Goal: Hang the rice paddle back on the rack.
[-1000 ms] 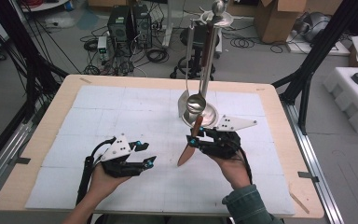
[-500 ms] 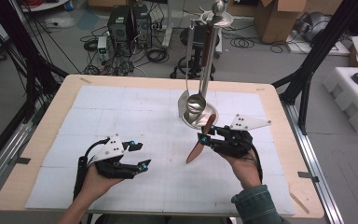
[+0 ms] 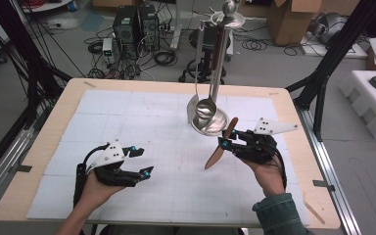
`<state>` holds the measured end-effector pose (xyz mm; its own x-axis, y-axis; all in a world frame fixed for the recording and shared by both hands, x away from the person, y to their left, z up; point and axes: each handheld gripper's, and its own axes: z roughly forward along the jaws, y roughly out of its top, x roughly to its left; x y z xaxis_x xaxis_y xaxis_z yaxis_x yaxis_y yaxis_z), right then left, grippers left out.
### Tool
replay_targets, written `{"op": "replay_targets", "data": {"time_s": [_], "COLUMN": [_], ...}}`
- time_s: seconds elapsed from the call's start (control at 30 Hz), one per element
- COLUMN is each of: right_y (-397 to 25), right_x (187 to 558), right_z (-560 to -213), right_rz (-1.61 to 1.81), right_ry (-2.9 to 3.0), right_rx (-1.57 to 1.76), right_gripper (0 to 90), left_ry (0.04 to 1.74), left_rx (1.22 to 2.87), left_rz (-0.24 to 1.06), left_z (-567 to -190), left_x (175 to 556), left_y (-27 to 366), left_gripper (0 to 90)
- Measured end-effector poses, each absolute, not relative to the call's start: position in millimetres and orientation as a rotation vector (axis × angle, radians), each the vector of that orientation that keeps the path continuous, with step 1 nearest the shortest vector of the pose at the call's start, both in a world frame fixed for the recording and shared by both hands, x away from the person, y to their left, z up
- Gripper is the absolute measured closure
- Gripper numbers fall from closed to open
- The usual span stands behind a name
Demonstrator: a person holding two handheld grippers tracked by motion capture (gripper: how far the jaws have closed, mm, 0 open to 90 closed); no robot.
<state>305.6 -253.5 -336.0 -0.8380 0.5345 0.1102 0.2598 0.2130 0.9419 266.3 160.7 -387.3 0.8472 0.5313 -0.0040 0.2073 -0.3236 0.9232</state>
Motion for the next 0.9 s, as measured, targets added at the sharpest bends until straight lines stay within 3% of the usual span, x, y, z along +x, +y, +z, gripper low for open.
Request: {"op": "replay_targets", "data": {"time_s": [0.9], "right_y": [-276.1], "right_x": [332.9], "right_z": [-298.3], "right_rz": [1.664], "right_ry": [2.280], "right_rx": [0.695], "right_gripper": [66.5], "left_ry": [0.529], "left_rx": [1.908], "left_rz": [0.329], "left_z": [-389.3], "left_x": [267.8], "left_y": [167.8], "left_gripper": [30.4]}}
